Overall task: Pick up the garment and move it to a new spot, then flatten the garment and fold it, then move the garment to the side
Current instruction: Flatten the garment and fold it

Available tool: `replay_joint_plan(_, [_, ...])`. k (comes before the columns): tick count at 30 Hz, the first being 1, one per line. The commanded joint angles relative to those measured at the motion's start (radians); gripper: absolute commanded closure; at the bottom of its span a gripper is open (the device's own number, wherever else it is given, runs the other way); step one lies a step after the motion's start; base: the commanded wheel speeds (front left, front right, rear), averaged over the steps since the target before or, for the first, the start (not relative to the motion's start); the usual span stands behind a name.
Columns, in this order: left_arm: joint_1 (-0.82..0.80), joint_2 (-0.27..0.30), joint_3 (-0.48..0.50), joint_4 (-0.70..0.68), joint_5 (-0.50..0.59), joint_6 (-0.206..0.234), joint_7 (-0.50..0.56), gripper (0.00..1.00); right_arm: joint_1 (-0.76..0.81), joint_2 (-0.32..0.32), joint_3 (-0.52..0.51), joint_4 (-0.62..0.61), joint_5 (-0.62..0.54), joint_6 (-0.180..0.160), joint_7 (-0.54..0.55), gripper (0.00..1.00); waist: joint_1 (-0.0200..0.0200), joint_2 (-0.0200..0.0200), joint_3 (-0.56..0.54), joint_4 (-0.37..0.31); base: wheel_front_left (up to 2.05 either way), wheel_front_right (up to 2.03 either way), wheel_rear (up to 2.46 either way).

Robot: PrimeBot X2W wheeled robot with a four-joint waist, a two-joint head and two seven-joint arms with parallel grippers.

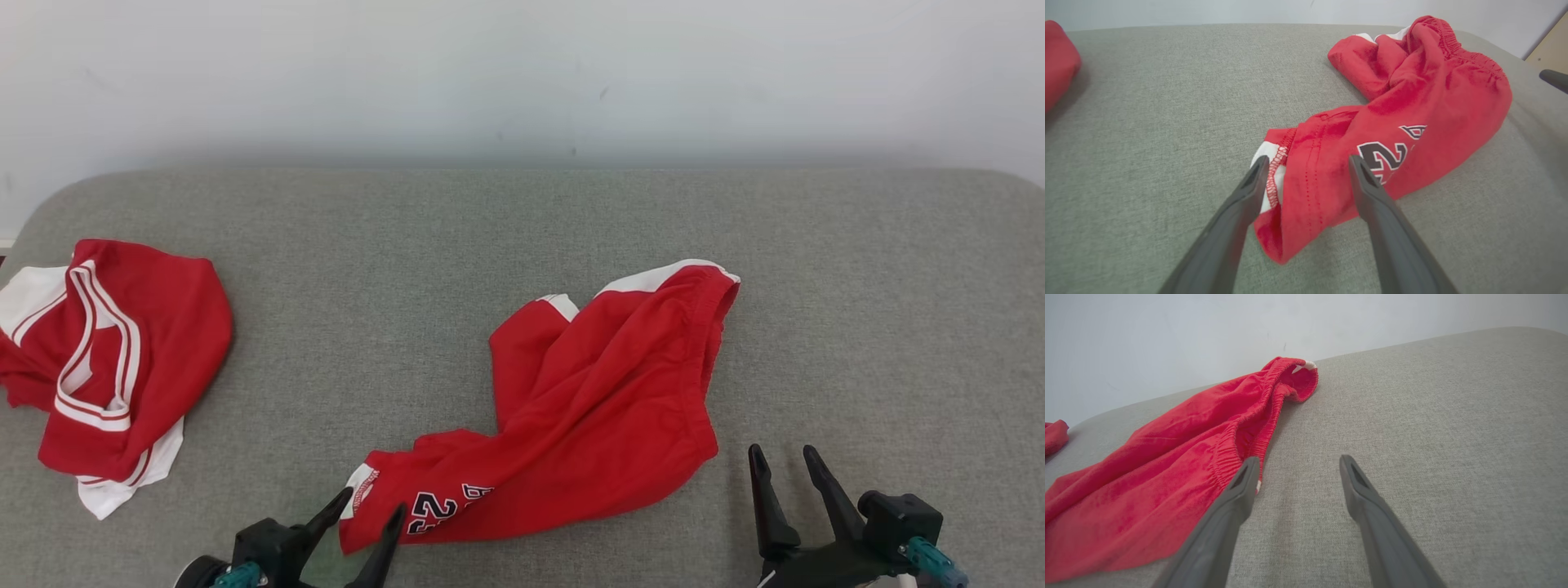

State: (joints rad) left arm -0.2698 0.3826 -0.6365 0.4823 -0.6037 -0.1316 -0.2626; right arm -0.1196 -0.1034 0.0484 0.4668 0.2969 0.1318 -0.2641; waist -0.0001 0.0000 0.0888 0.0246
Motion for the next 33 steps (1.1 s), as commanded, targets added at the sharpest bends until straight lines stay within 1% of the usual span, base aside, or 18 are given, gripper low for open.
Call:
replay_joint_plan(1, [0.017,0.011,-0.008,0.006,-0.014,0.002,-0.002,0.0,-0.001,0.004,0.001,-0.003,0.004,-0.002,-0.001,0.0,0.0001,0.0,0.004,-0.005,0.0,0.0,0.0])
replay_joint_plan(9, [0.026,0.024,-0.035,0.017,-0.042,0.002,-0.002,0.0,0.015,0.006,-0.011,-0.008,0.006,-0.002,-0.001,0.0,0.0001,0.0,0.009,-0.007,0.0,0.0,0.0])
replay_joint_plan(16, [0.032,0.02,-0.055,0.007,-0.06,0.002,-0.002,0.0,0.014,0.008,-0.008,-0.006,0.006,-0.002,-0.001,0.0,0.0001,0.0,-0.001,-0.006,0.0,0.0,0.0])
replay_joint_plan(17, [0.036,0.02,-0.061,0.006,-0.067,0.002,-0.002,0.09,0.014,0.007,-0.008,-0.006,0.007,-0.002,-0.001,0.0,0.0001,0.0,-0.003,-0.005,0.0,0.0,0.0])
replay_joint_plan(18, [0.039,0.025,-0.075,0.004,-0.076,0.002,-0.002,0.54,0.017,0.006,-0.007,-0.006,0.008,-0.002,-0.001,0.0,0.0001,0.0,-0.008,-0.003,0.0,0.0,0.0])
replay_joint_plan(19, [0.04,0.026,-0.08,0.001,-0.081,0.002,-0.002,0.61,0.018,0.006,-0.006,-0.007,0.008,-0.002,-0.001,0.0,0.0001,0.0,-0.009,-0.003,0.0,0.0,0.0])
replay_joint_plan(20, [0.042,0.025,-0.085,-0.003,-0.088,0.002,-0.002,0.86,0.02,0.004,-0.005,-0.007,0.009,-0.002,-0.001,0.0,0.0001,0.0,-0.013,-0.001,0.0,0.0,0.0])
replay_joint_plan(21, [0.042,0.025,-0.091,-0.013,-0.084,0.002,-0.002,1.0,0.023,0.003,-0.005,-0.007,0.01,-0.002,-0.001,0.0,0.0001,0.0,-0.016,0.0,0.0,0.0,0.0])
replay_joint_plan(27, [0.07,0.024,-0.099,-0.108,-0.083,0.002,-0.002,1.0,0.043,-0.003,-0.012,-0.006,0.013,-0.002,-0.001,0.0,0.0001,0.0,-0.04,0.017,0.0,0.0,0.0])
replay_joint_plan(33, [0.127,0.046,-0.107,-0.273,-0.127,0.002,-0.002,1.0,0.062,-0.004,-0.016,-0.005,0.019,-0.002,-0.001,0.0,0.0001,0.0,-0.062,0.04,0.0,0.0,0.0])
